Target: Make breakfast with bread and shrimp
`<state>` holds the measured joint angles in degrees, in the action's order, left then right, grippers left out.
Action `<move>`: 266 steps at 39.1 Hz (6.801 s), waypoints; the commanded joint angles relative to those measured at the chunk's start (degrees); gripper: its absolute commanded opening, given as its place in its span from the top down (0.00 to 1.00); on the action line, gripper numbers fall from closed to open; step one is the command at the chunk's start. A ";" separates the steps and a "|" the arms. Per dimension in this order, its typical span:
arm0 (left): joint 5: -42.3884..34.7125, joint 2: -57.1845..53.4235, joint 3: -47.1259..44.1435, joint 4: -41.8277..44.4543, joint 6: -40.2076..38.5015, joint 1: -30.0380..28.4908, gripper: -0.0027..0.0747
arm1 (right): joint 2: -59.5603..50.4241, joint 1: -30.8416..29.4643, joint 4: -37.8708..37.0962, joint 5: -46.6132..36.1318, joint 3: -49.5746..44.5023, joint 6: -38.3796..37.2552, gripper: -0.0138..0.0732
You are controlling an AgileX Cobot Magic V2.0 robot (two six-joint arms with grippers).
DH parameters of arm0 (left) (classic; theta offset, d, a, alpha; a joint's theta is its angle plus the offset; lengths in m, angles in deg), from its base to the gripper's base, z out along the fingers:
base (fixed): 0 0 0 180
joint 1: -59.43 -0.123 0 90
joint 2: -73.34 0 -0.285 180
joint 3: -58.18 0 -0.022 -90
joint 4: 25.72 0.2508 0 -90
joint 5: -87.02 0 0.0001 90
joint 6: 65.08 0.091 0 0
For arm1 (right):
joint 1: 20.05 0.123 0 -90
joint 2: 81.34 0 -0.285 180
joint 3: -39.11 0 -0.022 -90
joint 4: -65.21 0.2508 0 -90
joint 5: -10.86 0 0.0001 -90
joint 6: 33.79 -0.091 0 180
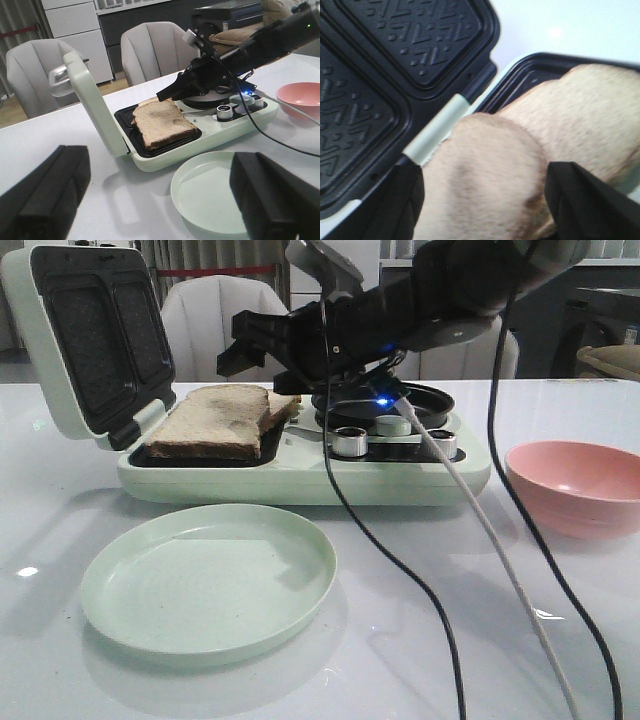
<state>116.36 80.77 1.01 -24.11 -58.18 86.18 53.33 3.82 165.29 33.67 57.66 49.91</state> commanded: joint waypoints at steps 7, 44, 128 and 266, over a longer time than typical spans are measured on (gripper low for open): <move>-4.45 -0.84 1.40 -0.55 -0.25 -0.01 0.17 | -13.15 0.39 -9.41 -6.69 1.90 0.27 0.15; -4.45 -0.84 1.40 -0.55 -0.25 -0.01 0.17 | -48.74 0.42 -102.13 21.93 -7.60 -72.95 0.15; -9.44 -0.51 0.36 -4.81 -0.25 -0.01 0.17 | -122.34 -4.39 -100.46 -11.86 -82.82 -92.08 0.15; 12.29 106.51 61.80 -63.56 41.20 -14.41 0.81 | -122.34 -4.39 -100.46 -11.81 -82.82 -92.08 0.15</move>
<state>129.03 188.86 61.22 -90.02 -16.24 69.06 -69.58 -0.27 65.21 26.43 -26.73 -42.28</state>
